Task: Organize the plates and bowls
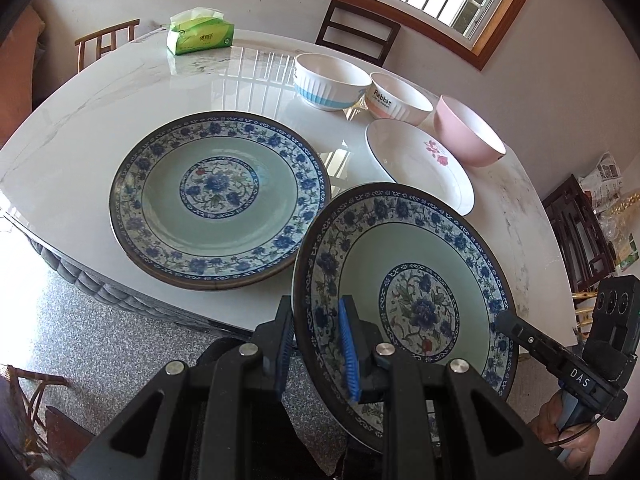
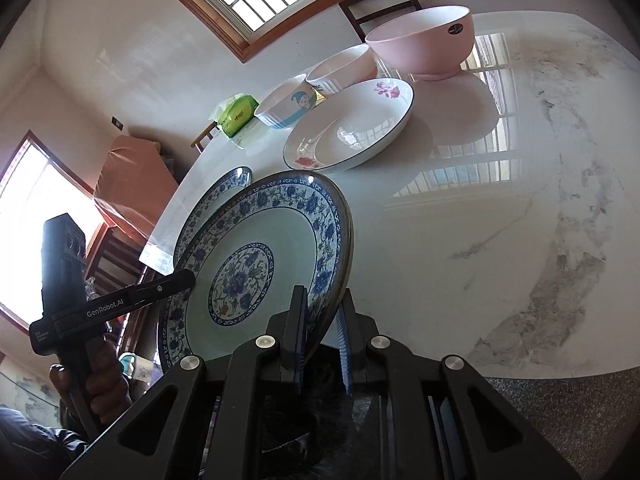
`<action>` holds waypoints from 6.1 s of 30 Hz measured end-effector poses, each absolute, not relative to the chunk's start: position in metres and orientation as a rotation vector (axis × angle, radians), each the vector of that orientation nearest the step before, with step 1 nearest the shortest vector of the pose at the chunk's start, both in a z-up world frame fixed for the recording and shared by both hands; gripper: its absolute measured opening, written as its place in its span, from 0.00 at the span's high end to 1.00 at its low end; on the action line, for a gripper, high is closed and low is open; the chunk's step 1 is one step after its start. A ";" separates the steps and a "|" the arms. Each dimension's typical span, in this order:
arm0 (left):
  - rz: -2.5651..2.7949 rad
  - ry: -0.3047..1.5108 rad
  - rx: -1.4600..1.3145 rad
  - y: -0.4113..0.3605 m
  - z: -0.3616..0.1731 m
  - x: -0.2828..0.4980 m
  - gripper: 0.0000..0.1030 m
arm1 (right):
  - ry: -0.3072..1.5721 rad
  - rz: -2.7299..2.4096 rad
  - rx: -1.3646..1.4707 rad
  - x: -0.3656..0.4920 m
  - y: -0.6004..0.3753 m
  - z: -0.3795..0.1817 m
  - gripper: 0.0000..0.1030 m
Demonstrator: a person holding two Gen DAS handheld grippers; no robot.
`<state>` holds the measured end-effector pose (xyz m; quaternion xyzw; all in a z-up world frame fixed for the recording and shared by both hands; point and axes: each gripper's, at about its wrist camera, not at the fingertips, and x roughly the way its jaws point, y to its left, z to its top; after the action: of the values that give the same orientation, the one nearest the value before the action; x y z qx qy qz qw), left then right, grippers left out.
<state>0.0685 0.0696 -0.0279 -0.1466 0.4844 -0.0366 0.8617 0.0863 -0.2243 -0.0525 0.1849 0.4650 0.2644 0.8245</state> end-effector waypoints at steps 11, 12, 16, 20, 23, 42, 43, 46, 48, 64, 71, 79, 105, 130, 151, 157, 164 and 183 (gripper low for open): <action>0.036 0.956 -0.366 0.135 -0.016 0.078 0.78 | 0.973 0.655 0.310 0.115 -0.160 -0.037 0.85; 0.046 0.950 -0.368 0.140 -0.015 0.079 0.78 | 0.971 0.661 0.299 0.118 -0.153 -0.036 0.85; 0.084 0.931 -0.388 0.165 -0.019 0.086 0.78 | 0.967 0.687 0.267 0.130 -0.127 -0.033 0.85; 0.116 0.939 -0.420 0.188 -0.028 0.098 0.78 | 0.976 0.706 0.241 0.146 -0.101 -0.035 0.84; 0.135 0.937 -0.433 0.201 -0.031 0.106 0.78 | 0.979 0.711 0.207 0.155 -0.081 -0.037 0.84; 0.169 0.944 -0.421 0.218 -0.045 0.134 0.78 | 0.992 0.705 0.146 0.178 -0.046 -0.047 0.83; 0.169 0.947 -0.424 0.219 -0.047 0.135 0.78 | 0.994 0.704 0.148 0.177 -0.046 -0.047 0.83; 0.167 0.953 -0.435 0.221 -0.050 0.136 0.77 | 1.001 0.702 0.151 0.177 -0.046 -0.049 0.83; 0.169 0.953 -0.429 0.222 -0.050 0.136 0.77 | 1.001 0.703 0.152 0.177 -0.045 -0.049 0.83; 0.229 0.914 -0.311 0.213 -0.045 0.132 0.78 | 0.985 0.697 0.115 0.180 -0.036 -0.051 0.84; 0.282 0.876 -0.202 0.197 -0.037 0.123 0.77 | 0.909 0.656 0.047 0.171 -0.034 -0.048 0.81; 0.268 0.870 -0.166 0.179 -0.032 0.117 0.77 | 0.799 0.624 0.083 0.166 -0.058 -0.033 0.81; 0.062 0.832 0.049 0.033 -0.024 0.142 0.73 | 0.741 0.253 0.330 0.159 -0.240 -0.056 0.68; -0.077 0.875 -0.077 -0.024 -0.042 0.228 0.73 | 0.676 0.322 0.543 0.210 -0.295 -0.067 0.57; -0.045 0.956 -0.183 -0.012 -0.081 0.263 0.72 | 0.817 0.331 0.415 0.246 -0.265 -0.075 0.57; -0.074 0.929 -0.169 -0.013 -0.083 0.263 0.68 | 0.862 0.314 0.370 0.251 -0.257 -0.079 0.60; -0.057 0.861 -0.035 -0.029 -0.082 0.257 0.64 | 0.900 0.335 0.301 0.254 -0.244 -0.080 0.83; -0.016 0.825 -0.052 -0.022 -0.080 0.254 0.82 | 0.903 0.317 0.239 0.253 -0.234 -0.075 0.89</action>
<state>0.2538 -0.0220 -0.0802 -0.0251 0.4007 -0.0077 0.9158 0.2526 -0.2338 -0.0754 0.1149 0.4332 0.1522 0.8809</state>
